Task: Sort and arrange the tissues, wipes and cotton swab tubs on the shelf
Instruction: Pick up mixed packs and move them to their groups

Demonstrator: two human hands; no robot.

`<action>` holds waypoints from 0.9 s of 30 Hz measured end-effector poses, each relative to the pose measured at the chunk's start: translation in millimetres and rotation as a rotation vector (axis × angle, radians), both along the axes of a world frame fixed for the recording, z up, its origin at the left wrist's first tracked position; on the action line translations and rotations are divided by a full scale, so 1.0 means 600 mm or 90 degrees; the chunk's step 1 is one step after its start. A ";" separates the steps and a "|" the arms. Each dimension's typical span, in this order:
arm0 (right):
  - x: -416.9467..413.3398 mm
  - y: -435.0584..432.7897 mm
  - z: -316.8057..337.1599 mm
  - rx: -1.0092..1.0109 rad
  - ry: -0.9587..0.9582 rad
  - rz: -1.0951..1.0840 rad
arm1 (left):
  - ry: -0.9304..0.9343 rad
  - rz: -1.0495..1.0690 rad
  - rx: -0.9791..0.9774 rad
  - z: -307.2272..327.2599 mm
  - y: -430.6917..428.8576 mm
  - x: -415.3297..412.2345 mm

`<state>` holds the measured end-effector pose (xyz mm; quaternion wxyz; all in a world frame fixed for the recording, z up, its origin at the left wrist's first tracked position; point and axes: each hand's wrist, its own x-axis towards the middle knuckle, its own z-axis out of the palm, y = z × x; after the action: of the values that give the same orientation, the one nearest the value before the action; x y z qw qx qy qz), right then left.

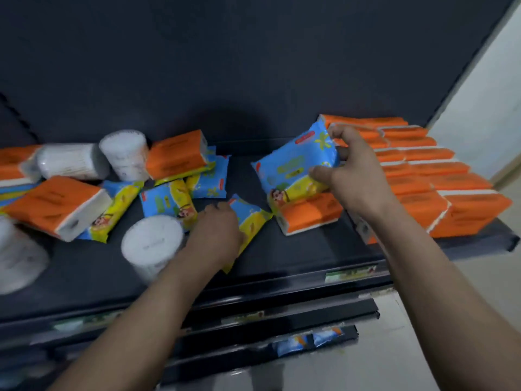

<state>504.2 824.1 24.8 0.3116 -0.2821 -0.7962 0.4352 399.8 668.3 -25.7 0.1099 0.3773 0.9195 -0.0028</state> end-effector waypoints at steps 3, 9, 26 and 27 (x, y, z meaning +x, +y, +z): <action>-0.003 0.021 -0.008 0.032 -0.032 0.056 | -0.023 0.048 -0.015 0.001 0.008 -0.004; 0.006 0.043 -0.008 -0.012 -0.013 0.072 | -0.093 0.130 0.093 0.012 0.023 -0.007; -0.053 -0.153 0.087 0.025 0.233 0.172 | 0.009 0.197 0.599 0.183 -0.239 -0.002; -0.063 -0.182 0.090 0.019 0.237 0.199 | 0.013 0.212 0.599 0.182 -0.274 -0.005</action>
<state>466.6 714.8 78.9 0.3860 -0.0654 -0.7655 0.5106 396.8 503.7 83.5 -0.0822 0.2339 0.8699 0.4265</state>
